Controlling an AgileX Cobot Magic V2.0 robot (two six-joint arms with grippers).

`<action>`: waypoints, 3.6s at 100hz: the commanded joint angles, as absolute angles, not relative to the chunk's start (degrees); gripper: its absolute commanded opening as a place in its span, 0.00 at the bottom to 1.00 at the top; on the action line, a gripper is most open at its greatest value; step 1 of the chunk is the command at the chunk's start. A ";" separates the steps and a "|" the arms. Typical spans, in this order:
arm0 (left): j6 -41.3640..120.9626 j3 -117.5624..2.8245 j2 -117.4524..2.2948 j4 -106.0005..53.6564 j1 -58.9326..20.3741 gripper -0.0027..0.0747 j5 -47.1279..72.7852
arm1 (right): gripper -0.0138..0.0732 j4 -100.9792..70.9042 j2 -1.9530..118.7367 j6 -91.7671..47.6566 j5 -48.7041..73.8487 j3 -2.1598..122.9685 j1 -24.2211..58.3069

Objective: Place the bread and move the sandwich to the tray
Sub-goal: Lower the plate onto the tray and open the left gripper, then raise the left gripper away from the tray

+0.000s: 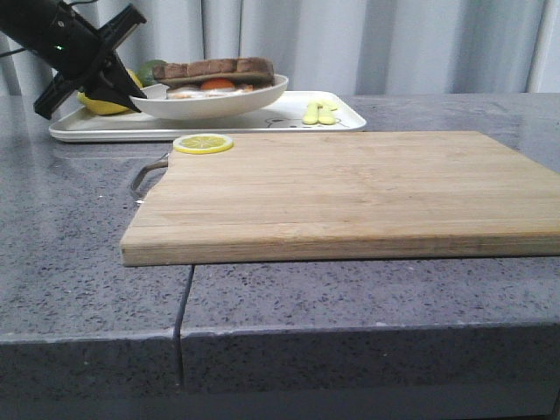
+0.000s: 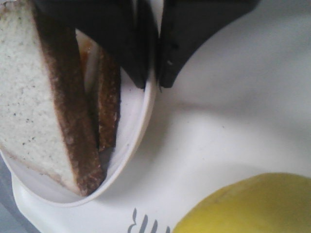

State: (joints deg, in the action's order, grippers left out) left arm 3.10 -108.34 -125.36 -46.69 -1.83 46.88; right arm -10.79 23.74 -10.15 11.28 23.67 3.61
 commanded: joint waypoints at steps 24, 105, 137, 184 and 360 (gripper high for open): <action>2.21 -110.66 -122.22 -48.71 -2.69 0.01 44.48 | 0.65 -10.86 23.75 -10.27 6.53 25.27 3.30; 2.03 -110.66 -122.22 -48.68 -2.82 0.01 40.44 | 0.65 -10.86 23.75 -10.27 6.53 25.27 3.30; 2.03 -110.66 -122.22 -48.38 -2.82 0.01 40.44 | 0.65 -10.86 23.75 -10.27 6.53 25.27 3.30; 0.60 -110.66 -122.22 -45.84 -2.82 0.01 40.44 | 0.65 -10.86 23.75 -10.27 5.23 25.27 3.30; -1.20 -128.11 -117.62 -32.01 -2.09 0.33 62.74 | 0.65 -10.86 23.75 -10.27 5.23 25.27 3.30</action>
State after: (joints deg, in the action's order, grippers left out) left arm -0.70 -123.83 -122.69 -30.15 -2.28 62.24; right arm -10.79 23.74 -10.15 9.96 23.67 3.61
